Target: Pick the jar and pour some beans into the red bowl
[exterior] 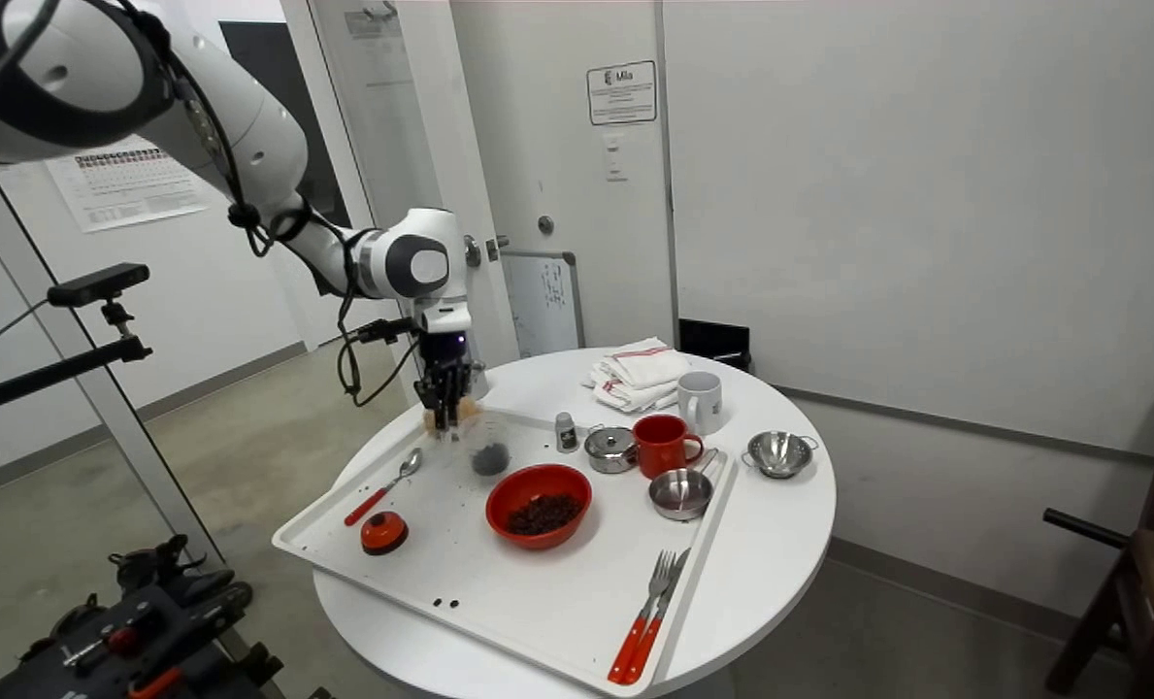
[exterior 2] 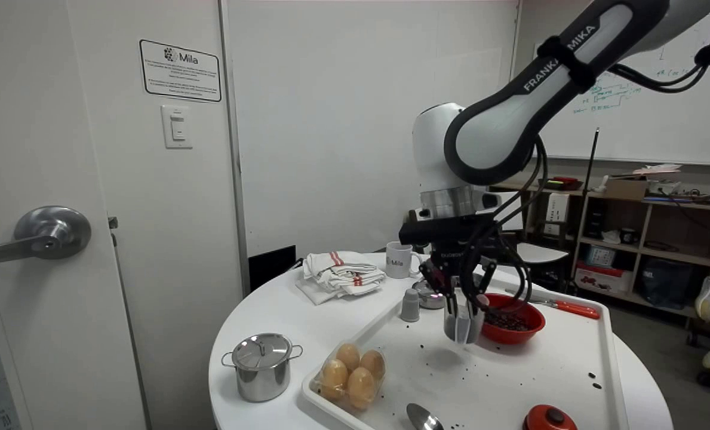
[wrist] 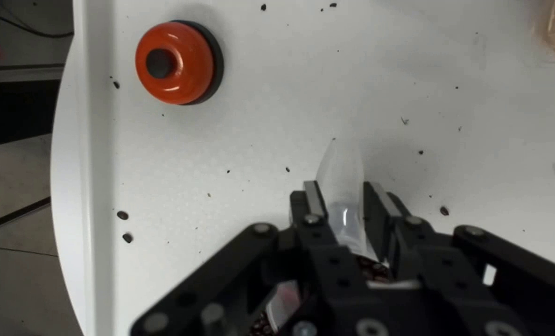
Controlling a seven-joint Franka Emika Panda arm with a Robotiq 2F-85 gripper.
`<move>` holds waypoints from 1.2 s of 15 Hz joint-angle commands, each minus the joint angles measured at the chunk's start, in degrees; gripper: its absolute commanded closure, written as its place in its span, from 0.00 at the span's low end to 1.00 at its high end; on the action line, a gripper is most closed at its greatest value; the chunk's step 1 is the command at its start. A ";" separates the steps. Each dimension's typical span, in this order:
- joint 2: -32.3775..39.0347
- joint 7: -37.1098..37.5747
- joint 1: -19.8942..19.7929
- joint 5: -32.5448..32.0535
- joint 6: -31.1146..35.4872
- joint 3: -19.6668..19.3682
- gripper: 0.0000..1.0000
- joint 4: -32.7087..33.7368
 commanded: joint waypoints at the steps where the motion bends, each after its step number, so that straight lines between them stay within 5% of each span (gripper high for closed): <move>1: -4.11 -2.78 -2.68 3.04 -4.13 0.68 0.88 -1.08; 12: -8.05 -24.98 -12.34 7.23 -22.69 -0.44 0.88 -0.39; 18: -1.99 -37.32 -13.05 4.93 -39.05 -1.04 0.88 8.10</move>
